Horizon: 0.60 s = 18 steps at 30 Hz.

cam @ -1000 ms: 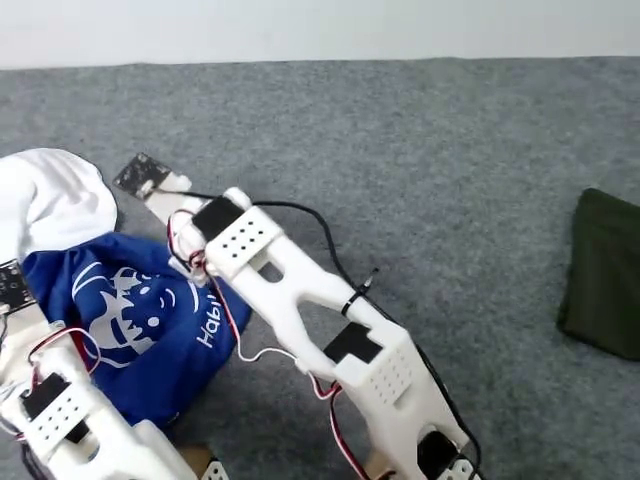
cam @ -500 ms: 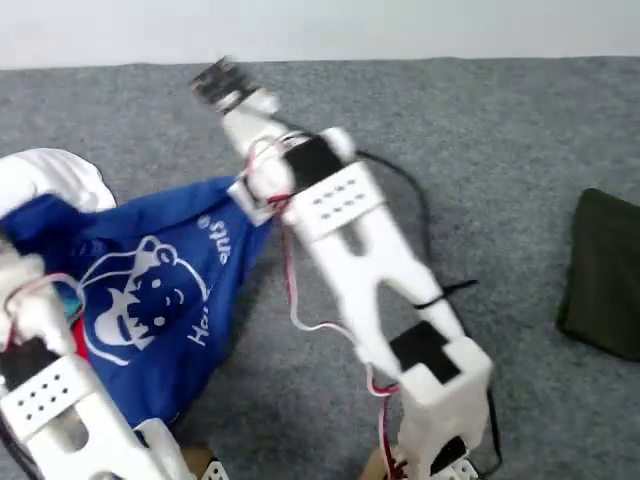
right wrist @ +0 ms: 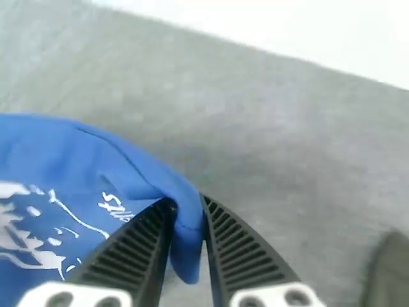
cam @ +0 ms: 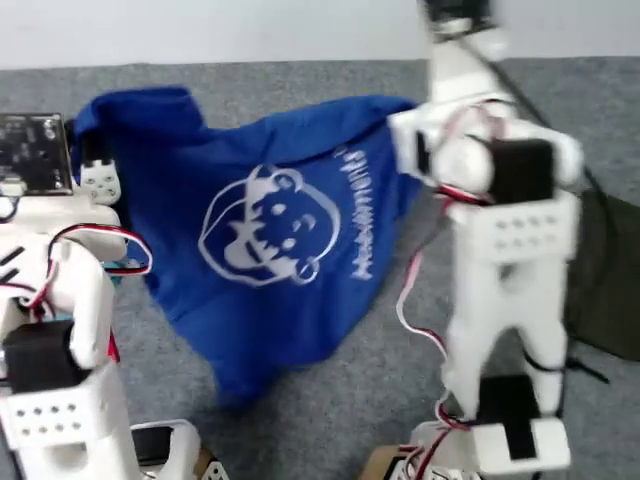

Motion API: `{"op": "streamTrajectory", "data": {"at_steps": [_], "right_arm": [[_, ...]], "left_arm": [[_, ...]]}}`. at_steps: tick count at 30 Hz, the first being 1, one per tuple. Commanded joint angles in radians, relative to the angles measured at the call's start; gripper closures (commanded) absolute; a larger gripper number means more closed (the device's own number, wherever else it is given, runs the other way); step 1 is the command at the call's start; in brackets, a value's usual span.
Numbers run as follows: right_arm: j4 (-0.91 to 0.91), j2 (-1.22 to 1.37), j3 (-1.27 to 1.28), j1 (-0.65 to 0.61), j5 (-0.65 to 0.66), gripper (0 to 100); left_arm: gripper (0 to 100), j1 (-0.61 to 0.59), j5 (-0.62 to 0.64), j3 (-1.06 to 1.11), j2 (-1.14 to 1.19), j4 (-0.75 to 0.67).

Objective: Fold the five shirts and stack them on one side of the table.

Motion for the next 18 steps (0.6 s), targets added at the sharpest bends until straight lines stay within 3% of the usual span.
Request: {"op": "streamTrajectory", "data": {"at_steps": [1,8,18], "right_arm": [[-0.021,-0.124,-0.064,0.102,-0.008,99.1],[-0.015,-0.283,-0.064,0.225,-0.006,99.1],[0.062,-0.516,-0.063,0.38,-0.005,99.1]], "left_arm": [[100,0.068,-0.003,-0.15,0.005,-0.006],[100,0.173,-0.192,-0.354,0.005,-0.002],[100,0.167,-0.44,-0.578,0.003,-0.006]]}}
